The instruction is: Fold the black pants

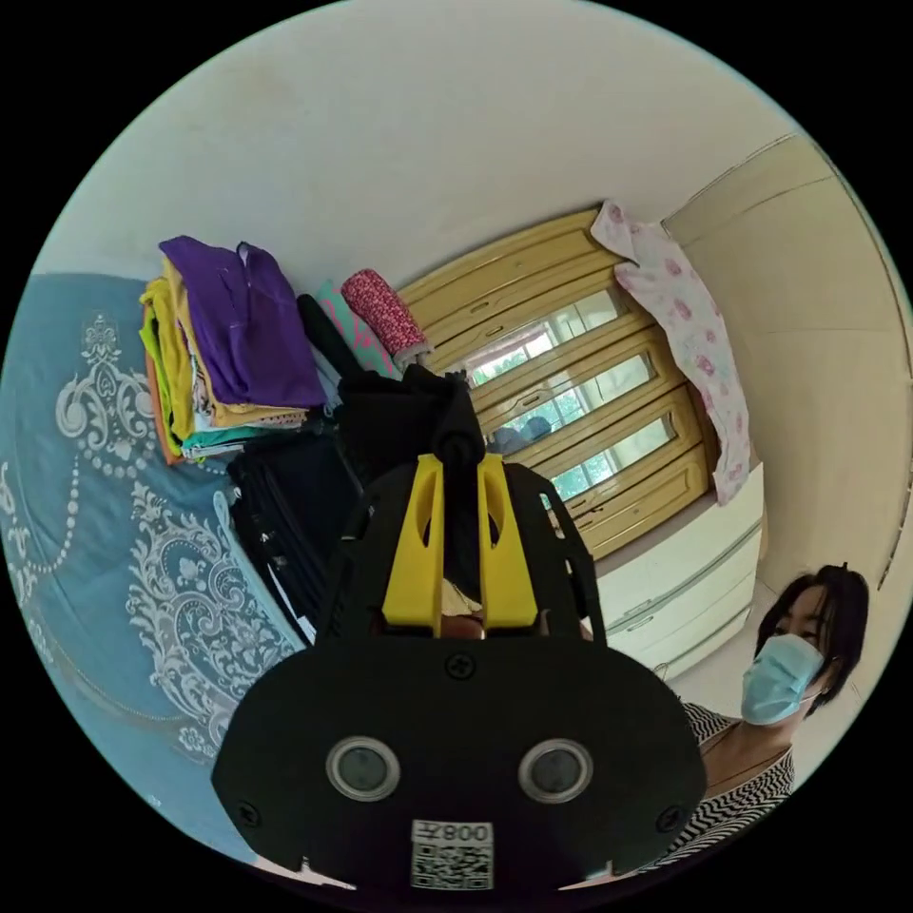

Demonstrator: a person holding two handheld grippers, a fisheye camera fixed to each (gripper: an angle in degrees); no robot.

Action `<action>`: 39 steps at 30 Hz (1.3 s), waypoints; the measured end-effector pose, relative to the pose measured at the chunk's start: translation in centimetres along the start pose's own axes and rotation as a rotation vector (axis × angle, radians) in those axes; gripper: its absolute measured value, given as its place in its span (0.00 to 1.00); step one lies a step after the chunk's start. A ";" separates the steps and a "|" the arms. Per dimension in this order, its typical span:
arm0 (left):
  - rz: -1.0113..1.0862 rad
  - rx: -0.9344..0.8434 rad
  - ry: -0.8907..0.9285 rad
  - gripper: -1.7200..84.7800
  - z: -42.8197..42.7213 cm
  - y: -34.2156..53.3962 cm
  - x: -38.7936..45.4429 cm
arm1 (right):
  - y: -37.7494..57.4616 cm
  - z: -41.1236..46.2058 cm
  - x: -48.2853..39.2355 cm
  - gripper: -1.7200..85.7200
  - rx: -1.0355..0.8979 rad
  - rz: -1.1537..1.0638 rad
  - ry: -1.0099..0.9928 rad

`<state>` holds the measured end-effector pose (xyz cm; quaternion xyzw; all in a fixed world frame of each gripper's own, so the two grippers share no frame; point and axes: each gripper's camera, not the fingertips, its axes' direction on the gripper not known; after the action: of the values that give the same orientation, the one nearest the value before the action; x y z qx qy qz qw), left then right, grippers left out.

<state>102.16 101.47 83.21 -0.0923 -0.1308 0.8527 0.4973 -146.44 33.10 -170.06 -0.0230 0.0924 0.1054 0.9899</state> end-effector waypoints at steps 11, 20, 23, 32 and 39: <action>-0.169 -0.264 -0.131 0.09 19.2 -18.6 -5.5 | 8.5 -5.8 22.3 0.03 -0.019 0.381 0.228; -0.074 -0.260 -0.167 0.11 23.3 -29.6 -0.5 | 8.2 -8.7 28.0 0.08 -0.001 0.335 0.208; -0.090 -0.190 -0.174 0.11 22.6 -31.7 1.6 | 9.3 -10.2 29.3 0.08 0.034 0.355 0.194; 0.170 -0.129 -0.263 0.06 24.7 -37.0 15.4 | 10.2 -14.8 28.8 0.05 0.131 0.344 0.290; 0.280 -0.325 -0.617 0.02 32.7 -40.5 20.6 | 2.5 -10.8 24.7 0.03 0.010 0.020 0.617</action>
<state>116.06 134.19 126.41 0.0742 -0.3940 0.8684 0.2918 -125.18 39.83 -185.32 -0.0480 0.3892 0.1025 0.9142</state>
